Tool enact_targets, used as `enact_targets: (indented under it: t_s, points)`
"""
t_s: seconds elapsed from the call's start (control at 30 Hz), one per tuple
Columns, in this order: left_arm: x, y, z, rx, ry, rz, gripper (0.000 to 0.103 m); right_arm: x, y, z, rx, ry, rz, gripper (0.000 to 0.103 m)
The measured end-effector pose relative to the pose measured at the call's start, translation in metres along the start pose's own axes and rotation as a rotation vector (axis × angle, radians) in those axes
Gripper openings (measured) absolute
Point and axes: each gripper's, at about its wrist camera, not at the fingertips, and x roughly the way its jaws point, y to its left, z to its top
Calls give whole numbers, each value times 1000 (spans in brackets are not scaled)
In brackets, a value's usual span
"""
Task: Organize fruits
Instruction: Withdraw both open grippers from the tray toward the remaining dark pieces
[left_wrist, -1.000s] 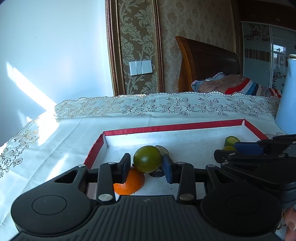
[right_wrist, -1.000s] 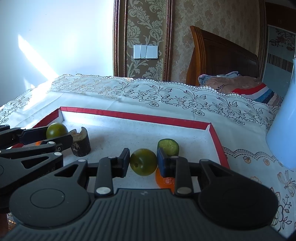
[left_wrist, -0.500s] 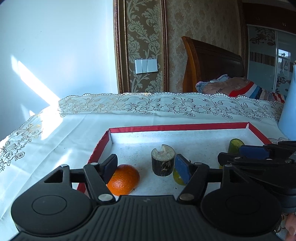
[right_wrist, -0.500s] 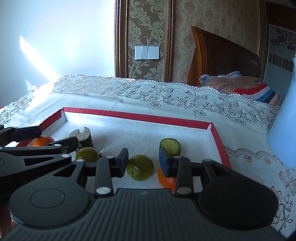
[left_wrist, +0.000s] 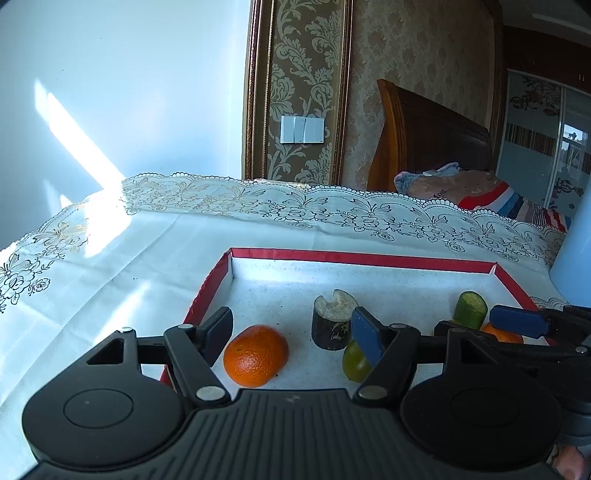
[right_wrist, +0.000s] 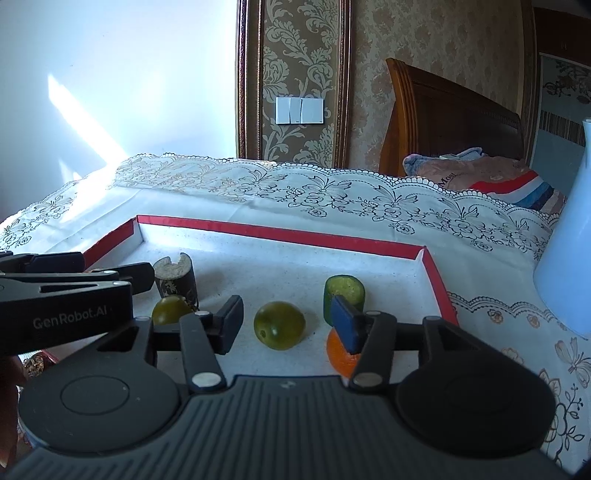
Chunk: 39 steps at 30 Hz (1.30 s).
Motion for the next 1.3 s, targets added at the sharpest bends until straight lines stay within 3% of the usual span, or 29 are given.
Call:
enact_targets:
  t_s: [0.1,0.4,0.47,0.63,0.73,0.83,1.0,1.1,1.3]
  points:
    - [-3,4,0,-12,-6,-1,70,-8,-1,-1,3,-18,-1,75]
    - [-42,12,-5,28,-144,16,71,-51,-7,-10,15,-108,-8,83]
    - [-54,18,-9,26,-172,14,77,-61,-11,-13,31,-120,4,87]
    - [-78,34,-25,42,-222,27,78,-78,-23,-25,72,-119,21,89]
    - [-84,44,-30,24,-210,31,78,-86,-30,-36,93,-101,29,90]
    - [-83,56,-31,-22,-153,-10,79,-92,-39,-47,105,-87,13,91]
    - [-76,67,-33,-61,-87,-4,79,-101,-58,-55,147,-81,0,96]
    - [-73,69,-37,-52,-43,-24,79,-102,-65,-61,155,-67,15,96]
    - [-78,61,-47,15,-44,-2,79,-97,-48,-69,72,-25,48,96]
